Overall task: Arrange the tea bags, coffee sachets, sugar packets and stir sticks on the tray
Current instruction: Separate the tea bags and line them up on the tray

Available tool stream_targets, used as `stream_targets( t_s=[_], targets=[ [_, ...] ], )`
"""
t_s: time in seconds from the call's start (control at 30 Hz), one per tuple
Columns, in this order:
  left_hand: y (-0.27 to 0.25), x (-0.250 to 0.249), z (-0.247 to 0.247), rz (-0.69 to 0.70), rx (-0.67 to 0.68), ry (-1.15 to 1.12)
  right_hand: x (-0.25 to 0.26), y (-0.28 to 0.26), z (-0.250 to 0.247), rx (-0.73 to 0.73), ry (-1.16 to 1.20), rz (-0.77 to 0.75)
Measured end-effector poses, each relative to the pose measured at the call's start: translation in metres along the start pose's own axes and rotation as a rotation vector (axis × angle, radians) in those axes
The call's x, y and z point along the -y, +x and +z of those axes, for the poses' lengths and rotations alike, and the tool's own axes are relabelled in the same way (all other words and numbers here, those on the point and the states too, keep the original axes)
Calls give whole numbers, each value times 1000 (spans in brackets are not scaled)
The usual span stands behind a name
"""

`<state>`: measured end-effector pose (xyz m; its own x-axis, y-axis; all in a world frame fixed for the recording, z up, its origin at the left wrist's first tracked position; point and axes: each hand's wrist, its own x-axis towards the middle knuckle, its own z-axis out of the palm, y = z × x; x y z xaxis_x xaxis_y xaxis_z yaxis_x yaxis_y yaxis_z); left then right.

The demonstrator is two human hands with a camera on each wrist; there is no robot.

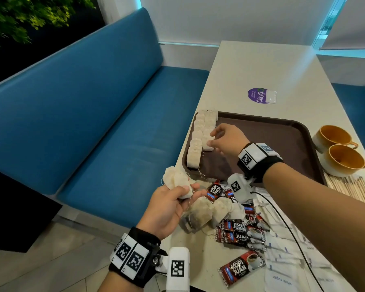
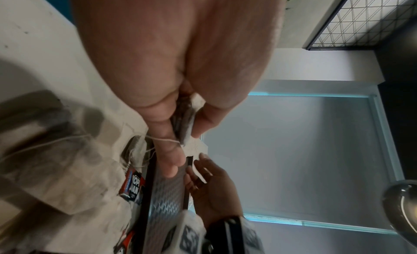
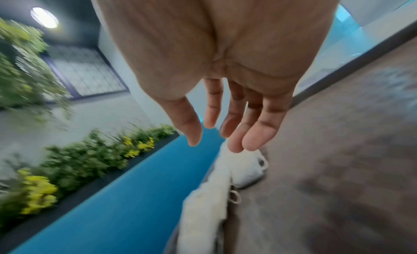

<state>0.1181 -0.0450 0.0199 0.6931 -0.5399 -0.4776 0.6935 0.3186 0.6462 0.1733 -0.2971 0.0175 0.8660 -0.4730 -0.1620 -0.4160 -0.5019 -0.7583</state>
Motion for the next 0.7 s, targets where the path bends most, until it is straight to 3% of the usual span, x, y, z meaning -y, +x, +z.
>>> stream_targets(
  t_s=[0.17, 0.3, 0.5, 0.7],
  targets=[
    [-11, 1, 8, 1, 94, 83, 29, -86, -12, 118, 200, -156],
    [-24, 2, 16, -18, 218, 205, 26, -146, -14, 221, 288, -184],
    [-42, 8, 25, -42, 316, 337, 1, -187, -14, 179, 474, -85],
    [-45, 17, 30, -21, 271, 315, -11, -205, -19, 45, 541, -120]
  ],
)
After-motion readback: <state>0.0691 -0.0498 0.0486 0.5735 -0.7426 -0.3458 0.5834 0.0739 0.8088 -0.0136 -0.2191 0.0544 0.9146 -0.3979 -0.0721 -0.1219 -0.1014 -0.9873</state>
